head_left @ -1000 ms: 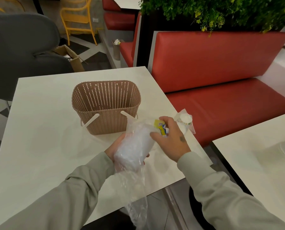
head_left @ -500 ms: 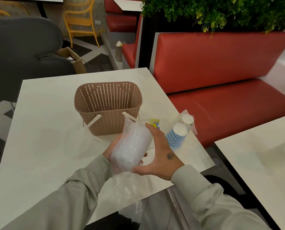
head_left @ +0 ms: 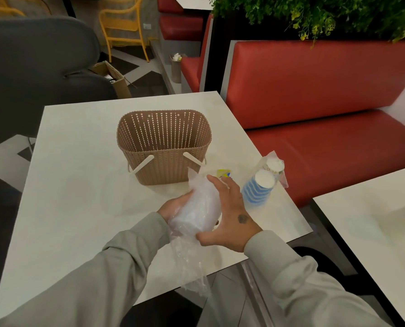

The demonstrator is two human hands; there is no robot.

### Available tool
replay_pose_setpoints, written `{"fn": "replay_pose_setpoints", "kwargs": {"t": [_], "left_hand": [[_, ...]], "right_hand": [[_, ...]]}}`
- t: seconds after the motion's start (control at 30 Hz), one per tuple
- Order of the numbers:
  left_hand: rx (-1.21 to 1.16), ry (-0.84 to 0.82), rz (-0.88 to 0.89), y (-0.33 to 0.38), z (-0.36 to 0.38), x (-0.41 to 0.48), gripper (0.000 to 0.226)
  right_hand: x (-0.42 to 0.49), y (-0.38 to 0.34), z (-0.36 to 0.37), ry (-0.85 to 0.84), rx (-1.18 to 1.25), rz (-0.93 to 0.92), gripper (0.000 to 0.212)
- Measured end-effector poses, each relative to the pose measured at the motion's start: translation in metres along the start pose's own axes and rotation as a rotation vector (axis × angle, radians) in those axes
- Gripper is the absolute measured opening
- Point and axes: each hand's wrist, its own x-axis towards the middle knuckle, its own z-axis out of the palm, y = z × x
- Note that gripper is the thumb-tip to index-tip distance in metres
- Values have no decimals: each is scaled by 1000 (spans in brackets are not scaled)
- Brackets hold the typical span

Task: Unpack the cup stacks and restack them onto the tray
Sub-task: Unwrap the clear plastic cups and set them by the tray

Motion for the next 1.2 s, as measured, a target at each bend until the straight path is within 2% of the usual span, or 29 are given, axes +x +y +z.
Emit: {"fn": "replay_pose_setpoints", "kwargs": {"t": [0.17,0.3,0.43,0.63,0.77,0.83,0.9,1.0,1.1,1.2], "left_hand": [[-48,-5,82,-11,9,7,32],[-19,-3,90,-12,11,8,19],[41,58,146,-13,13,14,17],[0,192,66,-19,6,25,22],[-97,165,58,-22,3,31,32],[-131,177,81,-21,7,24,16],[-141,161,84,-21,9,19,12],[-45,199,136,-22,7,20,6],[37,213,155,-22,4,21,17],[86,209,189,-20,5,17,19]], "right_hand": [[-1,-3,4,-10,-20,35,125],[-2,-3,4,-4,-14,48,126],[-6,-1,5,32,11,37,126],[-9,4,7,59,13,26,127],[-12,3,6,91,63,23,123],[-13,3,4,97,82,13,124],[-15,2,4,94,86,4,127],[-18,-1,4,80,92,-9,127],[-19,-2,4,82,103,-22,127],[-18,-3,1,95,121,-20,128]]}}
